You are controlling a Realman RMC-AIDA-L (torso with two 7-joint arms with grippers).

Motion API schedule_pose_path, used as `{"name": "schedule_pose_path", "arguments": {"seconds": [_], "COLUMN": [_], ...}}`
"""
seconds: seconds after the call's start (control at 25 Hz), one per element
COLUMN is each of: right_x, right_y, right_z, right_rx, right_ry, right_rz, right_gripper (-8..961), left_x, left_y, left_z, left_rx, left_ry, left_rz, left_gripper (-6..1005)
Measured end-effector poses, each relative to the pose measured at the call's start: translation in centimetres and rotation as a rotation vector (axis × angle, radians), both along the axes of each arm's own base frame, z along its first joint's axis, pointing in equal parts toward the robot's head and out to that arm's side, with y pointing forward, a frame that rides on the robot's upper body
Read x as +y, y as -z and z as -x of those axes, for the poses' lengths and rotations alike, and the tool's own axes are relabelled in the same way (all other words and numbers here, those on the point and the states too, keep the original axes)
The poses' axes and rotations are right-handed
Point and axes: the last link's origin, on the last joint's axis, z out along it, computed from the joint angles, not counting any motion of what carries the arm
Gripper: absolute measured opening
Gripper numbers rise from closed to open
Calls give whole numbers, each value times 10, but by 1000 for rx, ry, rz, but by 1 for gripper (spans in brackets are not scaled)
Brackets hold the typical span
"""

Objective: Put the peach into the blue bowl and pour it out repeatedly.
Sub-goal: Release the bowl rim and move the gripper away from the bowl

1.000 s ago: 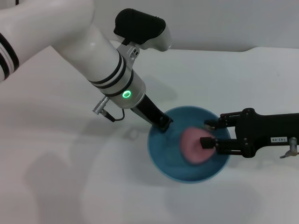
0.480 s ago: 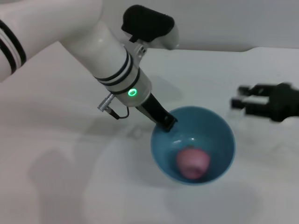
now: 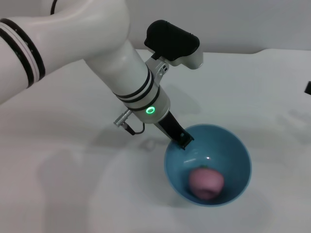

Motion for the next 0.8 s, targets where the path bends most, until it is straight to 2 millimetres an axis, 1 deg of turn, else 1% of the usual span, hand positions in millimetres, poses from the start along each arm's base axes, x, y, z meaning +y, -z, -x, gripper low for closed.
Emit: {"name": "schedule_pose_path", "arguments": {"seconds": [0.12, 0.32, 0.68, 0.8], "right_x": [-4, -4, -1, -1], "right_y": [0, 1, 4, 5], "right_z": [-6, -7, -8, -8], "right_rx": [23, 28, 33, 35], "right_ry": [26, 35, 47, 51], "right_rz": [-9, -11, -11, -10], "right_gripper": [563, 563, 563, 563], "left_x": [0, -2, -2, 0], "left_y": [4, 8, 9, 8], "left_z": [6, 13, 18, 18], "left_rx": [6, 15, 16, 13], "left_ry": [-24, -35, -57, -58], "left_rz": [0, -1, -14, -17], "left_gripper": [1, 3, 6, 101]}}
